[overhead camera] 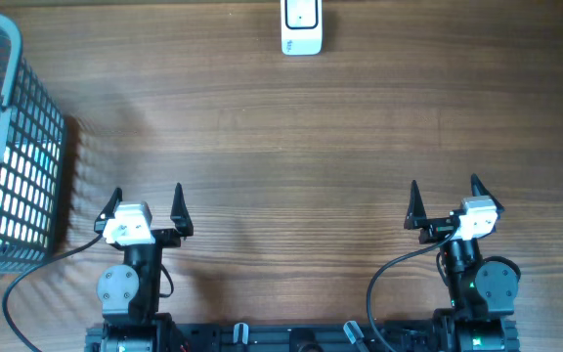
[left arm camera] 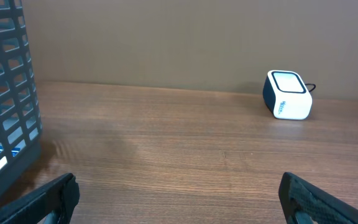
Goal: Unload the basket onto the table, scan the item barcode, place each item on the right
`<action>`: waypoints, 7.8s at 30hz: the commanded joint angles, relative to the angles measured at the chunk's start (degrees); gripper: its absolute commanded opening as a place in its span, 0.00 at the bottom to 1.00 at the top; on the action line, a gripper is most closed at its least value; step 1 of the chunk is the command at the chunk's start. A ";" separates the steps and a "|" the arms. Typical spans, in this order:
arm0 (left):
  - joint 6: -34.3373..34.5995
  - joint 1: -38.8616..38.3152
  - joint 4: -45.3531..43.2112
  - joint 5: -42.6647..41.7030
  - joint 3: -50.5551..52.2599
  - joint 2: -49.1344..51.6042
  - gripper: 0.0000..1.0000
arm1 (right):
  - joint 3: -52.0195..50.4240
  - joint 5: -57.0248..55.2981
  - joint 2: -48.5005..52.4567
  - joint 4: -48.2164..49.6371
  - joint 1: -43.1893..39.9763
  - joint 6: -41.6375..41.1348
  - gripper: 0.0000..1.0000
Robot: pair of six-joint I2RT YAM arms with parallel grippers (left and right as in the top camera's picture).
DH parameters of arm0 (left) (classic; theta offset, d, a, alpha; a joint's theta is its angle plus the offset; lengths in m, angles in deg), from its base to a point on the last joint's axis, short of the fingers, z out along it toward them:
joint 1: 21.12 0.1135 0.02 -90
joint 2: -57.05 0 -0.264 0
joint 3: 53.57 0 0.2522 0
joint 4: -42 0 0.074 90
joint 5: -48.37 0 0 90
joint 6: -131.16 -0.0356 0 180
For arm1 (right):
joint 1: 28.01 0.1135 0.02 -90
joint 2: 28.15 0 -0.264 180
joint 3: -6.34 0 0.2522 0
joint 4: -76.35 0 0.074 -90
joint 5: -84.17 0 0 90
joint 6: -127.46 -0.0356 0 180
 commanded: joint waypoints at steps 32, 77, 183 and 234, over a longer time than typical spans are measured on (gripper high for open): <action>0.57 0.31 -0.20 -0.09 0.59 -0.57 1.00 | -0.04 -1.03 5.62 0.07 -0.17 0.13 1.00; 32.26 -1.29 -49.09 -51.01 -6.51 0.09 1.00 | -0.04 -1.03 5.62 0.07 -0.17 0.15 1.00; 9.51 45.59 49.22 28.37 -97.33 121.04 0.85 | -0.04 -1.03 5.62 0.07 -0.17 0.15 1.00; 11.45 27.12 41.27 38.51 -96.52 87.60 0.04 | -0.04 -1.03 5.62 0.07 -0.17 0.13 1.00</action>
